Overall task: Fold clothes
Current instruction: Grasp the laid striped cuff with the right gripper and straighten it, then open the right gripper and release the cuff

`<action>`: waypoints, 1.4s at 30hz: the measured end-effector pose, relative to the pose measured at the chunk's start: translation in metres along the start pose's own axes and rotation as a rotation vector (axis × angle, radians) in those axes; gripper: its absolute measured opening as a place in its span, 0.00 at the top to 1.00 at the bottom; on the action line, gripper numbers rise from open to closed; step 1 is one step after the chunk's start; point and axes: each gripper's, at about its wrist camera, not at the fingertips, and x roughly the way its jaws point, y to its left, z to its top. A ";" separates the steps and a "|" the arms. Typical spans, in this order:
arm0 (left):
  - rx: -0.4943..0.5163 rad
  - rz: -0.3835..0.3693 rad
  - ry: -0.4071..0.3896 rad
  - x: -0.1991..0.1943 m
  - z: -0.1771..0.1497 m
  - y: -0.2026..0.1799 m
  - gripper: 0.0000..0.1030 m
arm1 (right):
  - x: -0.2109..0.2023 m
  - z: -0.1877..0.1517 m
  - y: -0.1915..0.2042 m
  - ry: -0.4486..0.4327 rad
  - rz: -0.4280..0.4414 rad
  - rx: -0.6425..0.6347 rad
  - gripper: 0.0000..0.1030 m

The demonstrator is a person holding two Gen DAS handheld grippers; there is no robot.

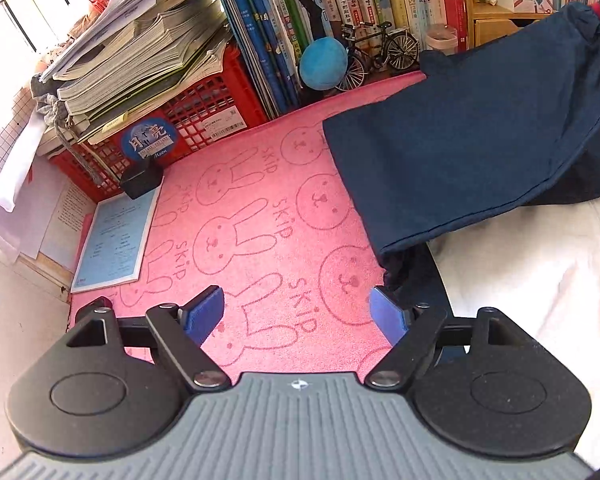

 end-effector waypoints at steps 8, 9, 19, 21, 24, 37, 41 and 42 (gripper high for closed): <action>0.080 -0.029 -0.004 0.017 0.015 -0.035 0.18 | 0.051 -0.029 -0.032 0.251 0.038 0.142 0.29; 0.087 -0.024 -0.004 0.020 0.016 -0.038 0.18 | 0.050 -0.032 -0.032 0.245 0.075 0.165 0.29; 0.039 0.021 0.035 0.052 0.034 -0.050 0.18 | 0.079 -0.049 -0.019 0.312 0.153 0.268 0.56; 0.044 0.032 0.067 0.058 0.032 -0.053 0.15 | 0.092 -0.053 -0.018 0.354 0.152 0.299 0.59; 0.079 0.055 0.196 0.079 0.029 -0.060 0.13 | 0.109 -0.057 -0.023 0.391 0.129 0.335 0.65; -0.084 0.028 0.013 0.031 0.050 -0.049 0.13 | 0.069 -0.038 -0.048 0.167 0.282 0.281 0.54; -0.097 0.098 0.015 0.031 0.046 -0.054 0.13 | 0.087 -0.040 -0.031 0.201 0.315 0.257 0.54; -0.101 0.115 0.016 0.031 0.045 -0.055 0.08 | 0.092 -0.041 -0.028 0.210 0.314 0.245 0.54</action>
